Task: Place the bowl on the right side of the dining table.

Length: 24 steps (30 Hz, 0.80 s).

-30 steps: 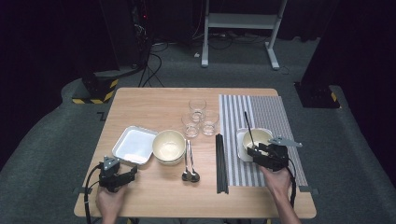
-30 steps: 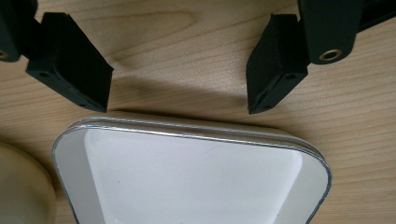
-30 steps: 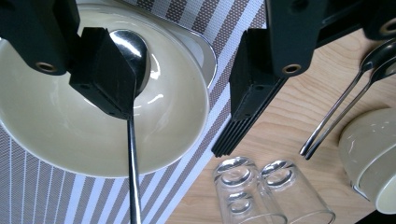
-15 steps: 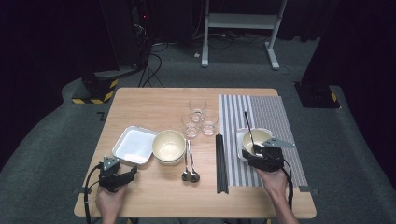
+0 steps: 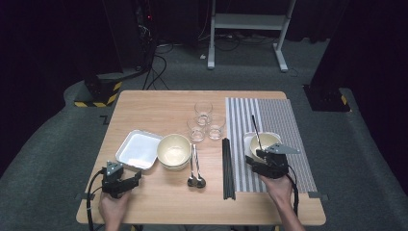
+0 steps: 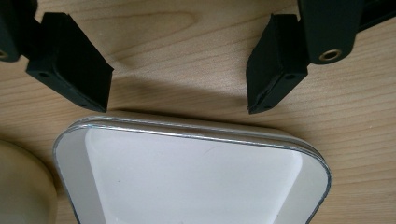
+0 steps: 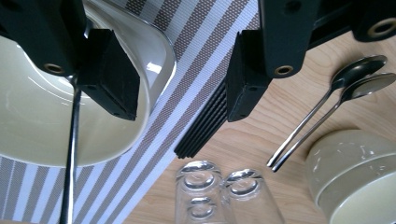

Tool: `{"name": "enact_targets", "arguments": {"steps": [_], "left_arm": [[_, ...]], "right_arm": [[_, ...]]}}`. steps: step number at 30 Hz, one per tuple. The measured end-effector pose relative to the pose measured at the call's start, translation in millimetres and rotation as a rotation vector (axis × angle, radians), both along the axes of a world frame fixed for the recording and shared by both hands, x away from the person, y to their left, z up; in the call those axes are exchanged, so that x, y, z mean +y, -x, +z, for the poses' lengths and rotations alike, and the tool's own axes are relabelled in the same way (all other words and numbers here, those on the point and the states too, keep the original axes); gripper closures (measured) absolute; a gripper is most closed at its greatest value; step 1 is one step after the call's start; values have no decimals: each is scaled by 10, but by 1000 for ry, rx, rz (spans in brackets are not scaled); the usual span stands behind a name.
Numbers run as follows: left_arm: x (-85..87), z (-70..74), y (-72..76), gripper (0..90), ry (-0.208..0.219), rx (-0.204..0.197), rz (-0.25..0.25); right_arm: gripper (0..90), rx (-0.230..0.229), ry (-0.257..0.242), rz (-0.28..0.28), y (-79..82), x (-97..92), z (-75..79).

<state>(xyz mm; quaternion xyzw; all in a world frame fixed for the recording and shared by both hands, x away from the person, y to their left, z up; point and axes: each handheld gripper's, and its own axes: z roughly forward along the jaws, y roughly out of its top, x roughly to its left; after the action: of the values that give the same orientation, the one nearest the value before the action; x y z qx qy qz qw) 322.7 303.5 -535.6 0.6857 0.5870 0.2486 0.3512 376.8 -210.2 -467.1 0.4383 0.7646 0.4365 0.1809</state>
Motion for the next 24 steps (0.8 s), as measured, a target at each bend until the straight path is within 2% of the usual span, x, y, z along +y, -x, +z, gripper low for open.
{"name": "enact_targets", "arguments": {"steps": [24], "left_arm": [[-2,0,0,229,-1,0,1]], "right_arm": [[506,21,-5,39,-3,211,-68]]}}
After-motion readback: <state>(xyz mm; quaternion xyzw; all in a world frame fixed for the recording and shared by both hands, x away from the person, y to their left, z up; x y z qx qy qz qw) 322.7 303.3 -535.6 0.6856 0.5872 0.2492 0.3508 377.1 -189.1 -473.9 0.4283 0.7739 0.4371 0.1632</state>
